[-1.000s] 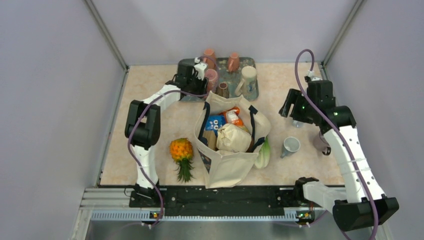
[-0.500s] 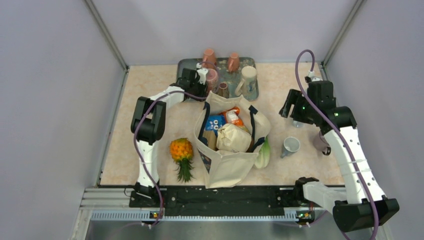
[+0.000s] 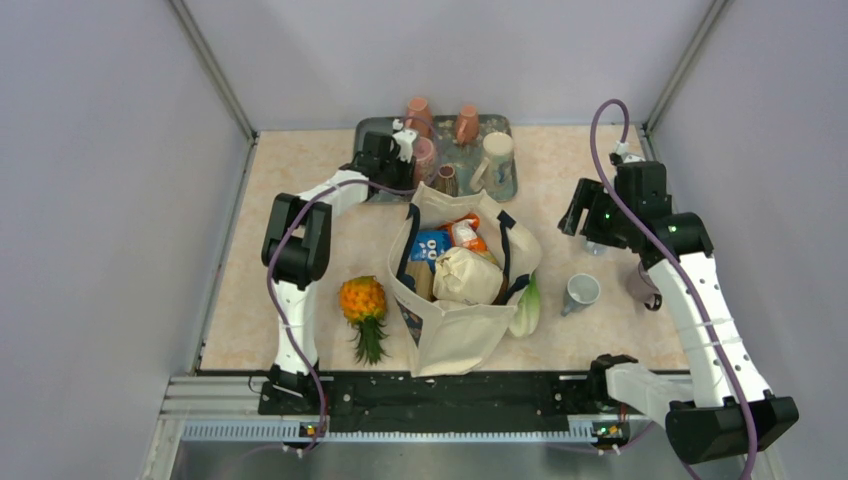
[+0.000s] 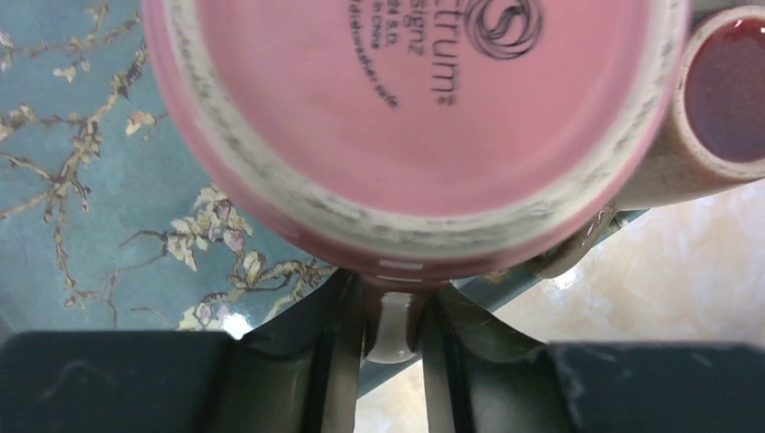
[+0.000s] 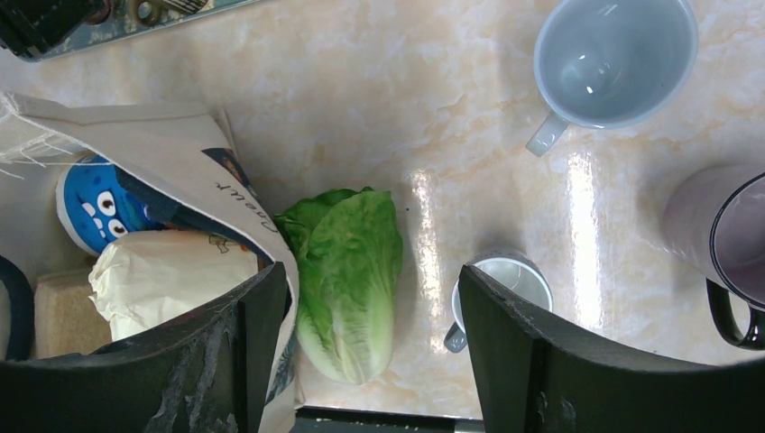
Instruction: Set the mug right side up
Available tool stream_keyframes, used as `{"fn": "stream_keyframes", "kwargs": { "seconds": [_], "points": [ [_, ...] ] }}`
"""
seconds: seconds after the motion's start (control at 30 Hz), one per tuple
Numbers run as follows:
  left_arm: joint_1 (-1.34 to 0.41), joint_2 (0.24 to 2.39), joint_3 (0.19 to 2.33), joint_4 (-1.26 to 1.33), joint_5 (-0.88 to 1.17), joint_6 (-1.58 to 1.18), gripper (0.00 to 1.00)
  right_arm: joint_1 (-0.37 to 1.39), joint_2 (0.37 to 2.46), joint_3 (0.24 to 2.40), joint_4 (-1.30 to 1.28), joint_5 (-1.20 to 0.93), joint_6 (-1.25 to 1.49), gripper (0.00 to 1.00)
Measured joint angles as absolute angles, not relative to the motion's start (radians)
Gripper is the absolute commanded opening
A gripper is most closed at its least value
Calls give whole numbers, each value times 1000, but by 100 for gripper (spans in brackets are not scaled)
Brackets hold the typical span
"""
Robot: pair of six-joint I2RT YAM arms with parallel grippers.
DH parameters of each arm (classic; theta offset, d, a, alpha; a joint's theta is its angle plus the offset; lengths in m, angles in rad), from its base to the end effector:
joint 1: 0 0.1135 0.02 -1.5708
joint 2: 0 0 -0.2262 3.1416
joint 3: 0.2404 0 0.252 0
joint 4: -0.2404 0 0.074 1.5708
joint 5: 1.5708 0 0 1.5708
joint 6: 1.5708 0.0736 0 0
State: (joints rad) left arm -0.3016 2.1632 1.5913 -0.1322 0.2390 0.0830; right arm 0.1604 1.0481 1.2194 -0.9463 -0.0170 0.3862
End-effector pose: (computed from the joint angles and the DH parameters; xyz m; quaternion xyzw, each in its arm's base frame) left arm 0.4679 -0.1638 0.1249 0.2214 0.8749 -0.1530 0.4026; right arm 0.2401 0.0401 0.3071 0.1006 0.9163 0.1121 0.3710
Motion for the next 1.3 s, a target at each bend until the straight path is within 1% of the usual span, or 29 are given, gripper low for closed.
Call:
{"fn": "stream_keyframes", "kwargs": {
  "seconds": [0.03,0.07,0.37,0.6,0.7,0.83,0.97,1.17,1.23,1.3],
  "points": [
    [-302,2163,1594,-131,242,81,6,160,1048,1219,-946,-17,386,70],
    [-302,2164,1597,-131,246,89,0,160,1048,1219,-946,-17,386,70],
    [-276,2167,1633,-177,260,-24,0,160,1048,1221,-947,-24,389,70],
    [-140,2125,1648,-272,374,-262,0,162,1050,1279,-890,-94,441,74],
    [-79,2090,1648,-314,402,-345,0,186,1050,1286,-826,-112,479,75],
    [-27,2035,1648,-337,429,-420,0,283,1077,1300,-743,-120,524,75],
    [-17,1970,1648,-352,474,-467,0,373,1144,1337,-652,-135,558,75],
    [-23,1891,1675,-378,564,-535,0,460,1241,1358,-456,-162,622,77],
    [-23,1873,1715,-400,602,-561,0,482,1265,1358,-381,-171,649,79],
    [-28,1860,1763,-421,635,-577,0,498,1293,1362,-293,-180,678,86]
  ]
}}
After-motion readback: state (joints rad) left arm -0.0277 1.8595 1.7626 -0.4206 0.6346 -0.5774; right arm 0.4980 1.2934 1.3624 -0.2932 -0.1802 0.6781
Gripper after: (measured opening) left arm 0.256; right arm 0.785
